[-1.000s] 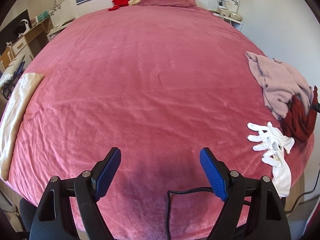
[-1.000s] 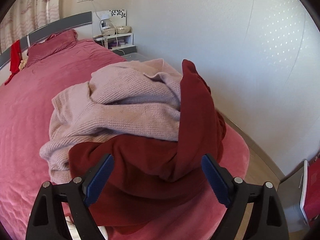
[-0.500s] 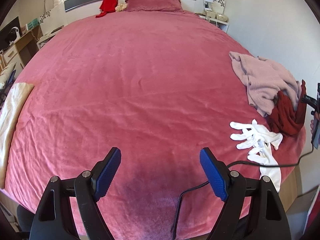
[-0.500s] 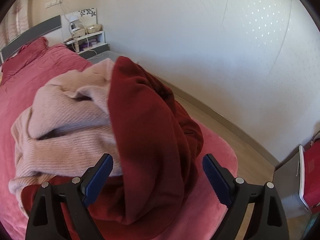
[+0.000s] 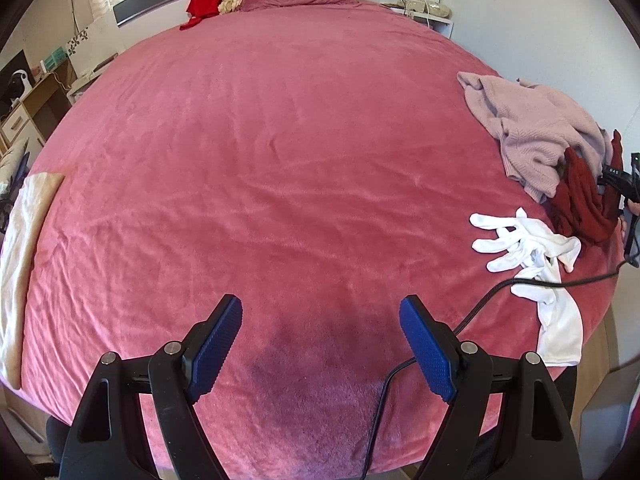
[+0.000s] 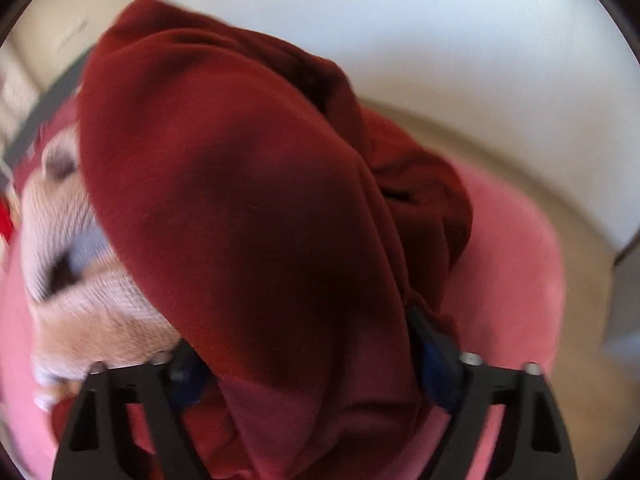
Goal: Fold clothes
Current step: 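Grasp the dark red garment with the right gripper and lift it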
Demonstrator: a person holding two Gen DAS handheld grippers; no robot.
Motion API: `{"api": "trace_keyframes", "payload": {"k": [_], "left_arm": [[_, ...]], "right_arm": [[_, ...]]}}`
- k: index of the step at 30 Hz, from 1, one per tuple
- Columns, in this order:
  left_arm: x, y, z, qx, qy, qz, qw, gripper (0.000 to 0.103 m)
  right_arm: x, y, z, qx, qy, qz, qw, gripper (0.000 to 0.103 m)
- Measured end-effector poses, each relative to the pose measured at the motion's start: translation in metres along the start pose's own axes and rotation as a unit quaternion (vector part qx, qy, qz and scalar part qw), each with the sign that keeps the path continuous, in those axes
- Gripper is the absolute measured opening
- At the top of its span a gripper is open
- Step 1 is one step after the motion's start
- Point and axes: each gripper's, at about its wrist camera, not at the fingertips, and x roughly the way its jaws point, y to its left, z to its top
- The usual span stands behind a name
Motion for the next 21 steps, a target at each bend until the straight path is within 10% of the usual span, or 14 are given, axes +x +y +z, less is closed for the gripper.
{"api": "trace_keyframes", "payload": {"k": [2,3,21], "left_arm": [[0.001,0.0,0.001,0.001,0.001,0.0,1.0,0.083],[0.001,0.001,0.0,0.002,0.001,-0.001,1.0,0.083],[-0.029,0.043,-0.003,-0.041,-0.04,-0.041,0.9976,0.083]], "right_arm": [[-0.006,-0.01,-0.005,0.032,-0.008,0.016,0.999,0.023],[-0.009,-0.016,-0.009,0.048,-0.014,0.028,0.998,0.019],[-0.179,-0.061,-0.04,0.153,-0.095,0.292,0.939,0.013]]}}
